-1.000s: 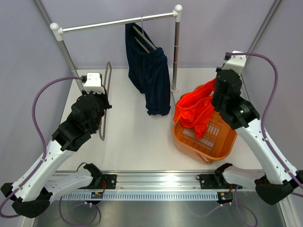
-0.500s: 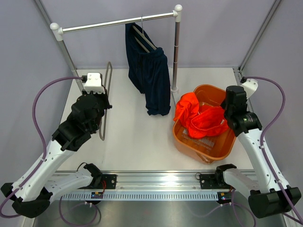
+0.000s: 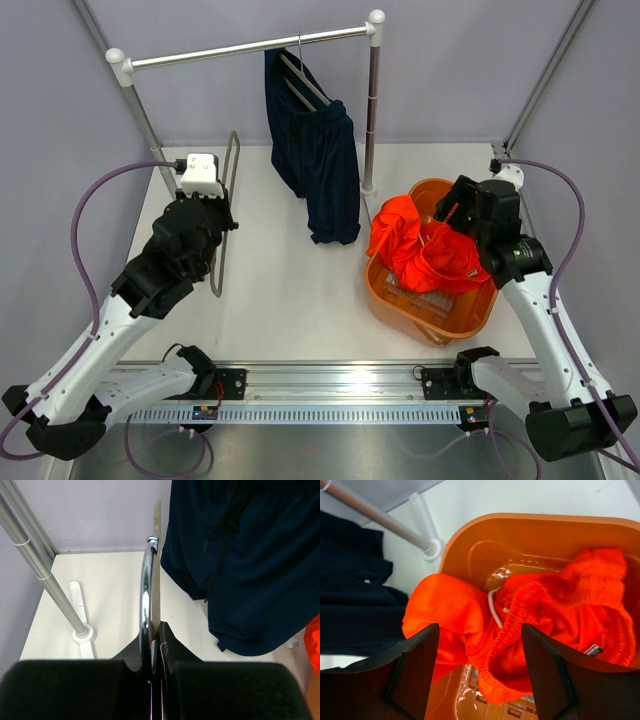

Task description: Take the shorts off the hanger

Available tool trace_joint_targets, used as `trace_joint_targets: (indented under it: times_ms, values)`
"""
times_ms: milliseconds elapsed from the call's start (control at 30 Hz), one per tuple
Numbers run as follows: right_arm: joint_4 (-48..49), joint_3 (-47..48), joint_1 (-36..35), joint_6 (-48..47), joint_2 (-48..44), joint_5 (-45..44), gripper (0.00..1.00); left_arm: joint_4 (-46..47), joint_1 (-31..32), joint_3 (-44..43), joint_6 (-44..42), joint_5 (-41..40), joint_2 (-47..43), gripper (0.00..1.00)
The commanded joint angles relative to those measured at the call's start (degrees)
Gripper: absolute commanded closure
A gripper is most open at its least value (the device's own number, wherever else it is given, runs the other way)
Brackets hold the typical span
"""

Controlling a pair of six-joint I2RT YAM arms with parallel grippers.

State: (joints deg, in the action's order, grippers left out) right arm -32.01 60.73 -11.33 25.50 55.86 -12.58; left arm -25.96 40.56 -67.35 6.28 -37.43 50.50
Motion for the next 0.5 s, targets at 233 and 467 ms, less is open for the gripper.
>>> trace_joint_targets:
  times_ms: [233, 467]
  values:
    - [8.45, -0.09, -3.78, 1.75, 10.93, 5.9, 0.3, 3.37, -0.04, -0.41, 0.22, 1.48, 0.65, 1.0]
    - [11.44, 0.36, -3.7, 3.15, 18.75, 5.28, 0.3, 3.54, -0.04, -0.24, -0.13, 1.66, 0.74, 1.0]
